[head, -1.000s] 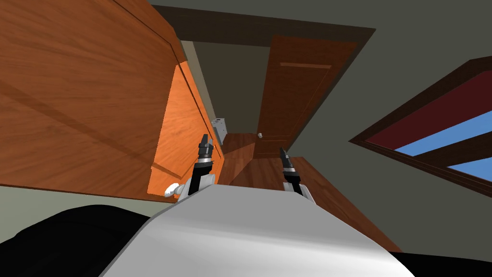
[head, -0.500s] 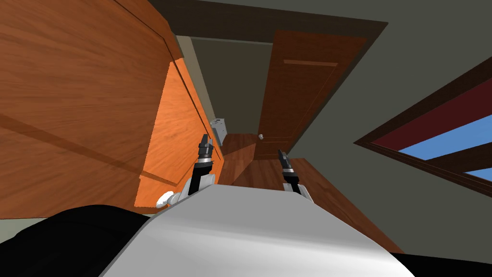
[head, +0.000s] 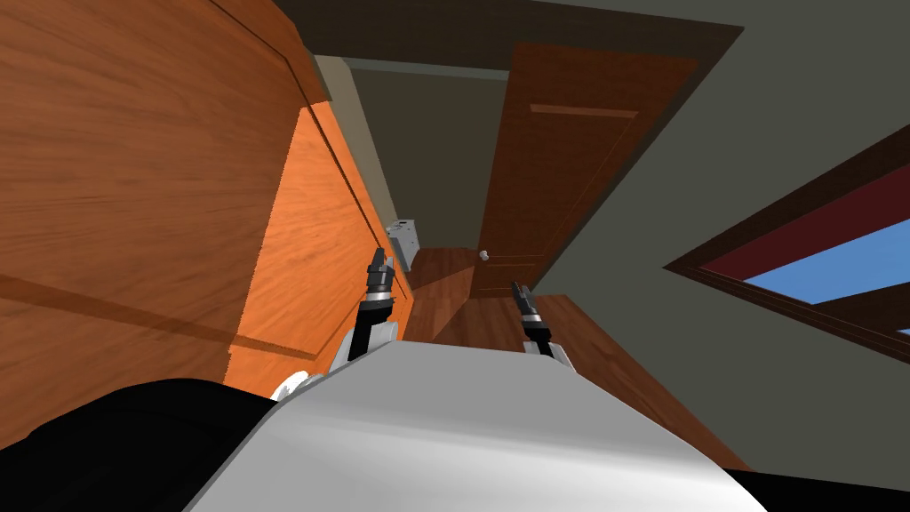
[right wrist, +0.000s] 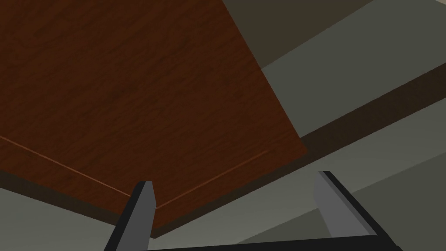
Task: Pull the door open
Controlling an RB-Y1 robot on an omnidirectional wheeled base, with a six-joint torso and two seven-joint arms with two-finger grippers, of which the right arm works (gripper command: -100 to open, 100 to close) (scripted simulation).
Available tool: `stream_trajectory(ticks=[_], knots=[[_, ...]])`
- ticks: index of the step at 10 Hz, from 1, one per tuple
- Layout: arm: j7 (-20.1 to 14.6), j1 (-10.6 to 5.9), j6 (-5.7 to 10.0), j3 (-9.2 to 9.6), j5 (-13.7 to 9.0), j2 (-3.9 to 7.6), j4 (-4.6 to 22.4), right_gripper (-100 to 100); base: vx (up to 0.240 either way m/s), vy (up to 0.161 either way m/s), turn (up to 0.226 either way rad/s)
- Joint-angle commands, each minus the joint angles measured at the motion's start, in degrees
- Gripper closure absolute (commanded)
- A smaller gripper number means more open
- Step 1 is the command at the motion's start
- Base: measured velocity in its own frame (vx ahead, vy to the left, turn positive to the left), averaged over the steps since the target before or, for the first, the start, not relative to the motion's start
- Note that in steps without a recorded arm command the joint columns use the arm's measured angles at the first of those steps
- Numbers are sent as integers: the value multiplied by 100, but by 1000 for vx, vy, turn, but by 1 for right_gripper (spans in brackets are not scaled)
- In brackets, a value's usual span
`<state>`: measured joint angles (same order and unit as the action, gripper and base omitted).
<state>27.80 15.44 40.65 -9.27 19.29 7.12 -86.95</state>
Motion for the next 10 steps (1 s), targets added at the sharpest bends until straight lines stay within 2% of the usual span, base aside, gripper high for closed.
stream_trajectory(ticks=[1, 10], knots=[[175, -42, 47, -30, 62, 16, 177, -100, 99, 5, -3], [1100, -335, 426, -219, 377, 84, 1328, -100, 99, 15, -1]])
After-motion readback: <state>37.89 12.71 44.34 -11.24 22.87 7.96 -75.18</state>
